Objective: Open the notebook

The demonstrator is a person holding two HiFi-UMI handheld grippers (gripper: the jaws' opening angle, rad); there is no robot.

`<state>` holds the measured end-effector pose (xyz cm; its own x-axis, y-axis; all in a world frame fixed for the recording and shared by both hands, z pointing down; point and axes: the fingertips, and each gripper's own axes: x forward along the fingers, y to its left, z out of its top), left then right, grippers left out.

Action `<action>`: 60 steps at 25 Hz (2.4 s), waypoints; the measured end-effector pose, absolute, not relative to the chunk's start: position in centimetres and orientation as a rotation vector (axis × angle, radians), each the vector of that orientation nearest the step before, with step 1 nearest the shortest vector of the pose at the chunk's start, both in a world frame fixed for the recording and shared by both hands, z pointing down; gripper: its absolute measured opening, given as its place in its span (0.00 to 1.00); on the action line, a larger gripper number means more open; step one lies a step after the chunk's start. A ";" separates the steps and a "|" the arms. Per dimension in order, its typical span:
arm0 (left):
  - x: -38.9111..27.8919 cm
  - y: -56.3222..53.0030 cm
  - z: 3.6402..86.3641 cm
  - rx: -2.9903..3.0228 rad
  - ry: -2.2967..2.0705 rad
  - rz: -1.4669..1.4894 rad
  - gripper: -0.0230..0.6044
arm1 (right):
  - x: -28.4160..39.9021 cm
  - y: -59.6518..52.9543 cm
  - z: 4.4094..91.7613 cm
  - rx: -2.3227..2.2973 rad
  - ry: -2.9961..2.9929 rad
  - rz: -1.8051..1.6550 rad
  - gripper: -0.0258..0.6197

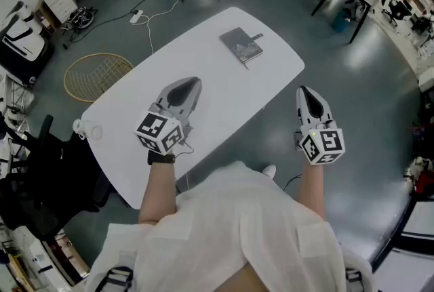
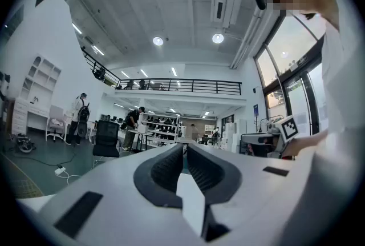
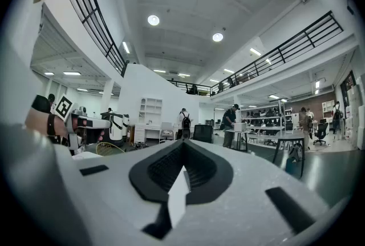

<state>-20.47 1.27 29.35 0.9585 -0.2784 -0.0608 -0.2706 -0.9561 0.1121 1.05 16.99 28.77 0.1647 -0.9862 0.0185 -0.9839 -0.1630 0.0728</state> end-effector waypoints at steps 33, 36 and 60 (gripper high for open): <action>-5.2 5.2 29.2 3.033 -0.490 -0.017 0.07 | 15.5 18.5 30.6 2.200 -2.140 0.004 0.06; -3.5 5.9 28.3 3.025 -0.576 -0.022 0.07 | 17.5 18.5 30.0 2.130 -2.206 0.026 0.10; -2.0 -7.2 30.7 2.911 -0.890 -0.081 0.07 | 20.8 -0.1 34.2 1.807 -2.425 0.070 0.15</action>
